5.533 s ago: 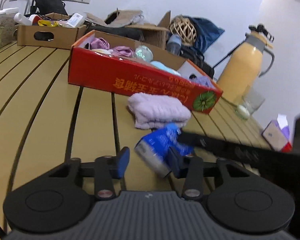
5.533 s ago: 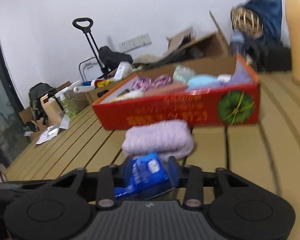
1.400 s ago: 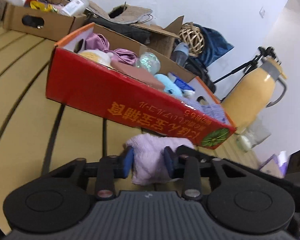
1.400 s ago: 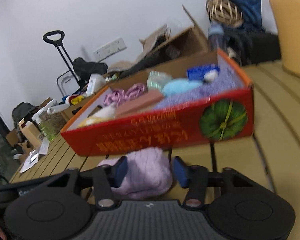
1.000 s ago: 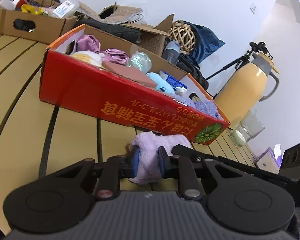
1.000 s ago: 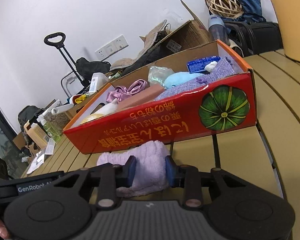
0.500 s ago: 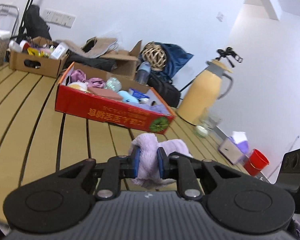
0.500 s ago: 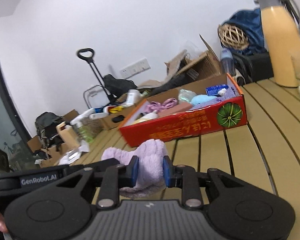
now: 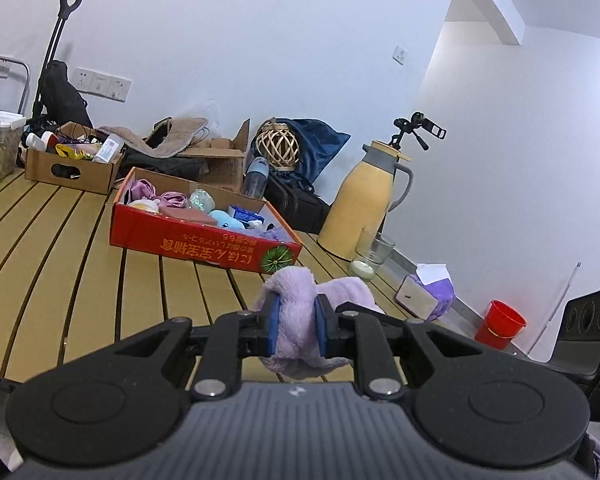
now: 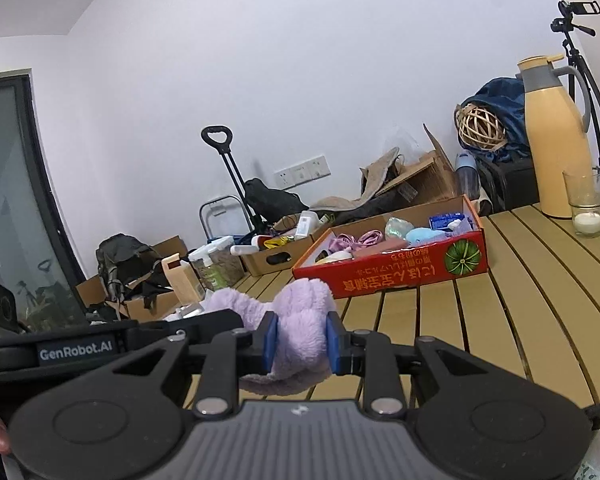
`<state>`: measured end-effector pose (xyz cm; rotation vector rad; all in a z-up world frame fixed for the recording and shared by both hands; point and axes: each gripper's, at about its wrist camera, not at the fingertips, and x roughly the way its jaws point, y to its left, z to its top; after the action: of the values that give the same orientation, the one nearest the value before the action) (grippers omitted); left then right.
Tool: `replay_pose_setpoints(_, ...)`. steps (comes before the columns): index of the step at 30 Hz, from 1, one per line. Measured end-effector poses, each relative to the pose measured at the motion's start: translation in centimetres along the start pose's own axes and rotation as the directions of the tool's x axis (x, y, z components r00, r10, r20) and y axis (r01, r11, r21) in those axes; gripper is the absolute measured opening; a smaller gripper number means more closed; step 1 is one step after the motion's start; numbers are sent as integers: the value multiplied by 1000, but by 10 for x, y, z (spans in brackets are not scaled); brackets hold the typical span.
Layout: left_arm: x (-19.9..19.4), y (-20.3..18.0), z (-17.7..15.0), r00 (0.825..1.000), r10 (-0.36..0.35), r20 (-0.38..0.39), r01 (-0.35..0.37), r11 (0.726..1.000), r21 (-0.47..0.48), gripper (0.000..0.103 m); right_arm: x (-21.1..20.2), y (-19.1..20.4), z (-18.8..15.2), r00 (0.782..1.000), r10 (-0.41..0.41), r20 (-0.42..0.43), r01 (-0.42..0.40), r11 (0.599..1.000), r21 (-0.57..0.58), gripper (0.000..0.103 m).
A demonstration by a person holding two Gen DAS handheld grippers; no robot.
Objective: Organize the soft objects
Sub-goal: 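Close both grippers on the lavender cloth and lift it, then carry the lavender cloth into the box and open both grippers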
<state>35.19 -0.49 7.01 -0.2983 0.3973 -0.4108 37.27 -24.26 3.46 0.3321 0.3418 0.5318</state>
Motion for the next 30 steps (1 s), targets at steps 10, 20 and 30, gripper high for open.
replay_pose_setpoints(10,46,10,26,1000,-19,-3,19,1000,7,19,17,-14,15,1000,-8,7,8,1000,-1,25)
replay_pose_setpoints(20,211,49,105,994,-67,-87,64,997,-30,19,126,-93,113,998,-56,-24,55,998,-32,25)
replay_pose_setpoints(30,399,107,138,962,36,-270,-68,991,-111,23,307,-193,184,962,-171,-211,156,984,-85,26)
